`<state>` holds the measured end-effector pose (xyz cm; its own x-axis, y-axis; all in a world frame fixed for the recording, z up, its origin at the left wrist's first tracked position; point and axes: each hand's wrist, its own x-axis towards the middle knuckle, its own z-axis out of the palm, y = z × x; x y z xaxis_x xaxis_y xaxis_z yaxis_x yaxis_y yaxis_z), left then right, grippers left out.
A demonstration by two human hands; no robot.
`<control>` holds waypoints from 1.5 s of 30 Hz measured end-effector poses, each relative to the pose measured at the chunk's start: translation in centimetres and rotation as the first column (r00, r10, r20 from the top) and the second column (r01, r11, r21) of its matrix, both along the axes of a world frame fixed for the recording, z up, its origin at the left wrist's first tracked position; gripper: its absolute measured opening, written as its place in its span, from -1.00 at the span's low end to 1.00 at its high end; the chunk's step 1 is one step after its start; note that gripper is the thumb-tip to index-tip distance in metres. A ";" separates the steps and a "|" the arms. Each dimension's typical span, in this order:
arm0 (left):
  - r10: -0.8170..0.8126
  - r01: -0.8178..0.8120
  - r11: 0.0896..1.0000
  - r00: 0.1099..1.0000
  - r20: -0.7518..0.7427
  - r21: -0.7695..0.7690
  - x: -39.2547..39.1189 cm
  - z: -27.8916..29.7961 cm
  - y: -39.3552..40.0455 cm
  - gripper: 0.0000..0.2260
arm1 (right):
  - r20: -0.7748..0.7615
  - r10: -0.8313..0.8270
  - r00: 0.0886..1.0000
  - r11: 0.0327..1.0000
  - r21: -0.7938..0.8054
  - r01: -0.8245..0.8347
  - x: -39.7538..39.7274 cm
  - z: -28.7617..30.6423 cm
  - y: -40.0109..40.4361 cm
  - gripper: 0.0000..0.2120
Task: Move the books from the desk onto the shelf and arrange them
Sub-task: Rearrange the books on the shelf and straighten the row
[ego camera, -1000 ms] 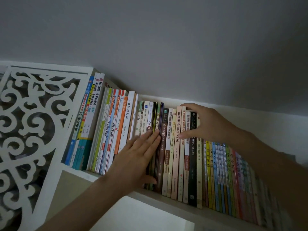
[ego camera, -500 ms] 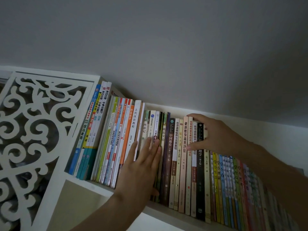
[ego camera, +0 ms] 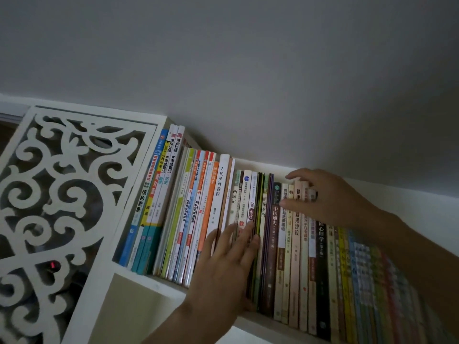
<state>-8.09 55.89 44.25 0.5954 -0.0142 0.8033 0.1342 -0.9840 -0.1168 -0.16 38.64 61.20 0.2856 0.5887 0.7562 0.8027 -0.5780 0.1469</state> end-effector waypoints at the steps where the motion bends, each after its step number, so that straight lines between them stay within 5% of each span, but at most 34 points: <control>1: -0.048 0.048 0.999 0.997 0.059 -0.005 -0.2 0.2 0.0 -0.13 | 0.074 -0.058 0.996 0.998 -0.005 0.059 -0.1 0.0 0.7 -0.36; 5: -0.207 0.239 0.970 0.914 0.350 -0.050 0.6 1.8 -0.8 -0.45 | 0.144 -0.121 0.982 0.992 -0.012 0.124 -0.6 -0.3 2.7 -0.46; 15: -0.052 0.223 0.938 0.849 0.526 -0.267 4.3 4.8 -2.6 -0.57 | 0.090 -0.164 0.982 0.986 0.017 0.163 -0.4 -0.6 2.8 -0.52; 25: -0.084 0.341 0.877 0.802 0.591 -0.339 5.2 4.4 -3.2 -0.47 | 0.033 -0.173 0.984 0.985 0.020 0.172 -0.5 -0.1 3.0 -0.55; 30: -0.259 0.545 0.756 0.759 0.598 -0.364 4.6 3.7 -3.3 -0.40 | 0.064 -0.062 0.996 0.995 0.083 0.057 -0.1 -0.7 2.8 -0.53; 33: -0.329 0.678 0.651 0.657 0.678 -0.341 4.0 3.7 -4.0 -0.40 | 0.121 -0.008 0.993 0.990 0.139 -0.009 0.3 -1.3 2.7 -0.53; 40: -0.126 0.556 0.736 0.672 0.730 -0.385 3.9 3.5 -5.3 -0.71 | 0.143 -0.020 0.989 0.994 0.112 0.004 0.5 -1.6 2.5 -0.52; 45: -0.165 0.592 0.772 0.539 0.826 -0.232 1.3 3.9 -6.2 -0.78 | 0.195 -0.026 0.980 0.994 0.105 0.006 0.5 -2.0 2.5 -0.49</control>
